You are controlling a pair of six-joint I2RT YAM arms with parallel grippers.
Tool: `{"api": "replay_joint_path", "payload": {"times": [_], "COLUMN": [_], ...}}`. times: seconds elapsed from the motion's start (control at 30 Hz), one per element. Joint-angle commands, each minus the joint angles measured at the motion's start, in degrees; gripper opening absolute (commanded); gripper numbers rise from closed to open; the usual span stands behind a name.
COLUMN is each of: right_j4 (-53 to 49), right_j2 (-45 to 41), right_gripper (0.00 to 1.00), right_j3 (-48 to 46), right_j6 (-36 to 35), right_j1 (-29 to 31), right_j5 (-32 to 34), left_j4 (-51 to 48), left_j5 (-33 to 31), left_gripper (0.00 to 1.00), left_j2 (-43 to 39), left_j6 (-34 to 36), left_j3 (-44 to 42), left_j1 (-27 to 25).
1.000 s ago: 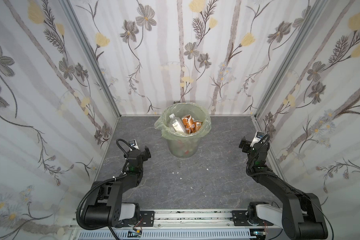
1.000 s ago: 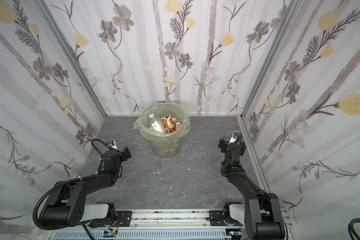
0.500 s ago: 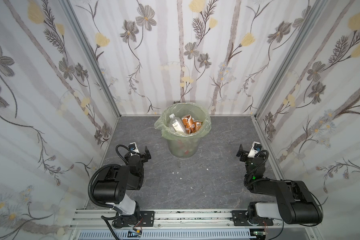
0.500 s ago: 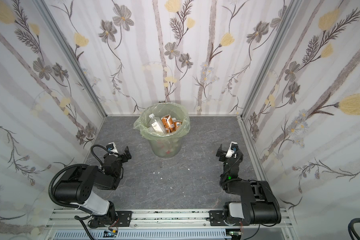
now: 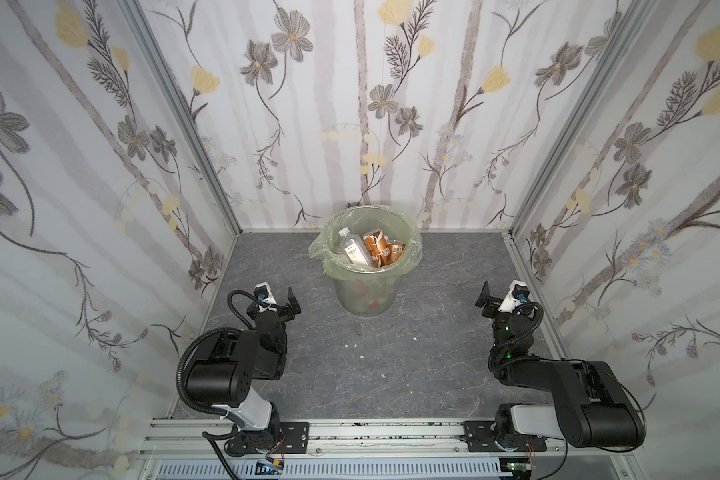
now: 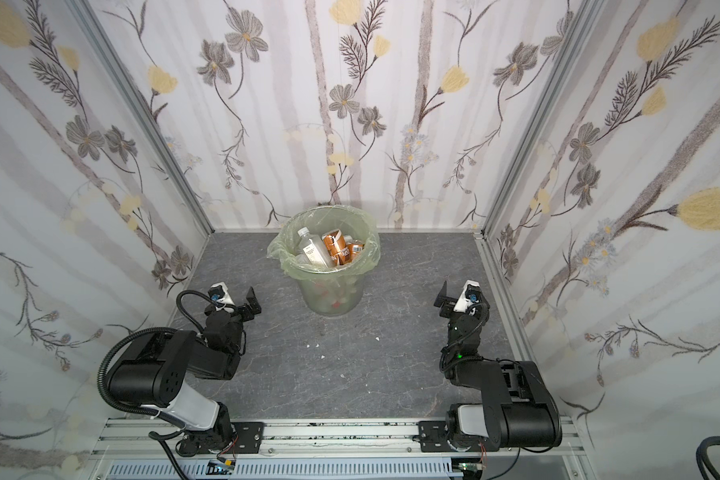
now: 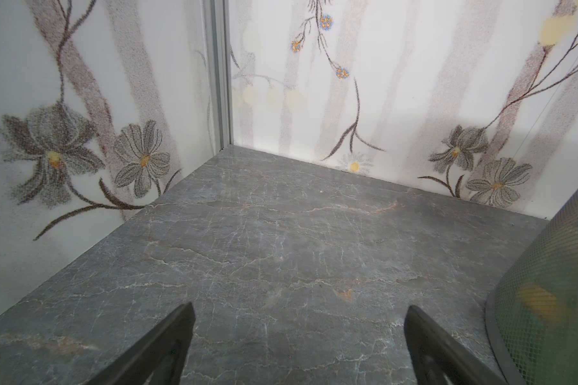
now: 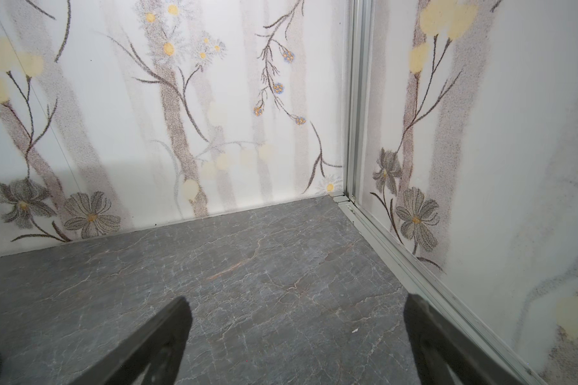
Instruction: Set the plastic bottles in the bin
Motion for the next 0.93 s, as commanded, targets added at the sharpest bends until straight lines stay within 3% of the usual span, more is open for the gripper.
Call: {"api": "replay_joint_path", "payload": {"times": [0.0, 0.9], "right_j4": [1.7, 1.55], "right_j2": [0.14, 0.22], "right_gripper": [1.0, 1.0], "right_j3": [0.67, 0.78], "right_j6": [-0.21, -0.38], "right_j1": [0.22, 0.31], "right_j5": [0.09, 0.16], "left_j4": [2.63, 2.61], "left_j5": [-0.79, -0.82], "left_gripper": [1.0, 1.0], "left_j2": [0.05, 0.08], "left_j6": [-0.23, -0.21], "left_j3": [0.36, 0.32], "left_j1": [0.05, -0.03]}}
